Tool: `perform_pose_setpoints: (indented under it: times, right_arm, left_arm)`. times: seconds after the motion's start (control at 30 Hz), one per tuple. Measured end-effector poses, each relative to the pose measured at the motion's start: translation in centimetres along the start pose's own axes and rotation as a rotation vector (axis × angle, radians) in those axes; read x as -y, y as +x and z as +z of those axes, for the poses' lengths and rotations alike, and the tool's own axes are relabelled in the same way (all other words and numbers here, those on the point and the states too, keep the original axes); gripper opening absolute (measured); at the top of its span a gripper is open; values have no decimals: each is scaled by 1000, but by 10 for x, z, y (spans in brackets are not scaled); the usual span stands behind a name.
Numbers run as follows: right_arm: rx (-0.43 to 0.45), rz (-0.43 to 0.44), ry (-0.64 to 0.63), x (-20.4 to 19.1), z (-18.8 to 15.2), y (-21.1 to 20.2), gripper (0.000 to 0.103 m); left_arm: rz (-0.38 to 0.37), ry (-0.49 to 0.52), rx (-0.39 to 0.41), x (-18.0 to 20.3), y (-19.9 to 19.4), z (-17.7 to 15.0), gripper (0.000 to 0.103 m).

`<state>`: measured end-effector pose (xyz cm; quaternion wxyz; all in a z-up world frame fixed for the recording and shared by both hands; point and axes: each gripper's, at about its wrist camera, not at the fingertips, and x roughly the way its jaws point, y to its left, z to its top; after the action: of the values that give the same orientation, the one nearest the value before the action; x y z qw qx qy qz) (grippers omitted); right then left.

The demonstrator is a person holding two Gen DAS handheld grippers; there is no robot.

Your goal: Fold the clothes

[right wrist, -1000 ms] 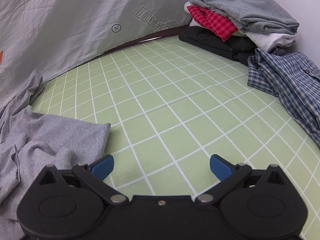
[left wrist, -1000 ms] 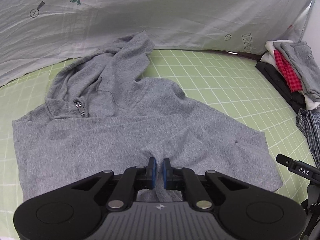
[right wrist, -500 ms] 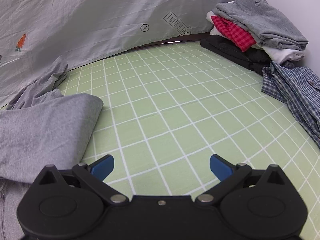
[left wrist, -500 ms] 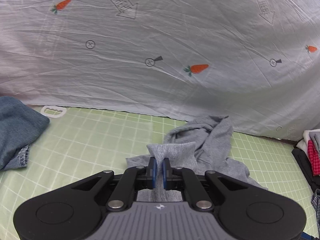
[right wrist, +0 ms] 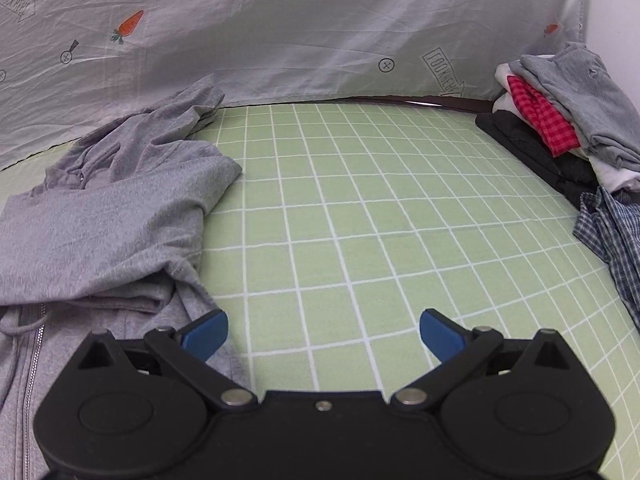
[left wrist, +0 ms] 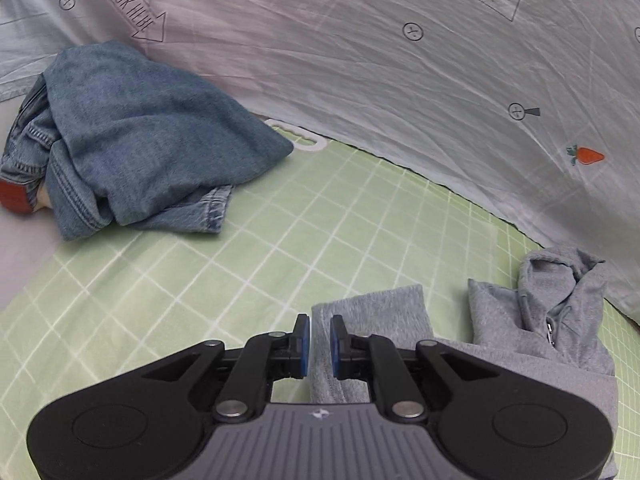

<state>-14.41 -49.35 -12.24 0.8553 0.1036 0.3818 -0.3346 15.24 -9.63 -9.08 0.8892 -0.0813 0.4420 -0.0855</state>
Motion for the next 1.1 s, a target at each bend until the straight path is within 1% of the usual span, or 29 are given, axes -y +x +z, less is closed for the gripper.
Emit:
perform_pose_setpoints:
  times: [0.03, 0.1, 0.13, 0.17, 0.2, 0.27, 0.3, 0.43, 0.5, 0.57, 0.63, 0.7, 0.8, 0.87, 0.93, 1.1]
  right_arm:
    - [-4, 12, -17, -3, 2, 1, 103]
    - [-9, 38, -51, -11, 6, 6, 103]
    - [-12, 53, -68, -15, 8, 9, 103]
    - [-11, 61, -84, -20, 11, 13, 103]
    - [-11, 69, -100, -24, 13, 16, 103]
    - [-15, 82, -118, -34, 19, 27, 103]
    - [-18, 82, -107, -36, 22, 32, 103]
    - [-24, 6, -18, -20, 28, 41, 103]
    - [-45, 14, 14, -10, 25, 43, 103]
    - [-67, 30, 54, -2, 19, 42, 103]
    - [-74, 40, 74, 2, 15, 38, 103]
    - [-76, 35, 75, 3, 13, 35, 103]
    - [-83, 25, 75, 6, 11, 32, 103]
    - [-92, 14, 74, 9, 10, 32, 103]
    - [-96, 3, 71, 11, 10, 32, 103]
    - [-103, -3, 52, 9, 9, 32, 103]
  left_arm:
    - [8, -10, -4, -3, 0, -4, 14]
    - [-3, -30, -16, -7, -2, -11, 21]
    - [-10, -40, -22, -9, -3, -15, 29]
    - [-23, -32, -26, -7, -4, -18, 33]
    - [-27, -6, -32, -3, -4, -22, 35]
    - [-36, 46, -45, 6, -4, -28, 45]
    - [-36, 76, -48, 12, -4, -32, 47]
    - [-57, 165, -58, 32, -1, -40, 49]
    - [-67, 199, -61, 40, 1, -43, 50]
    - [-87, 226, -75, 48, 6, -46, 55]
    - [-107, 247, -90, 55, 11, -50, 59]
    - [-124, 269, -104, 62, 17, -54, 62]
    - [-110, 320, -112, 75, 26, -60, 63]
    - [-110, 346, -108, 80, 31, -62, 68]
    - [-108, 358, -103, 83, 35, -64, 71]
    - [-98, 394, -60, 83, 37, -68, 69]
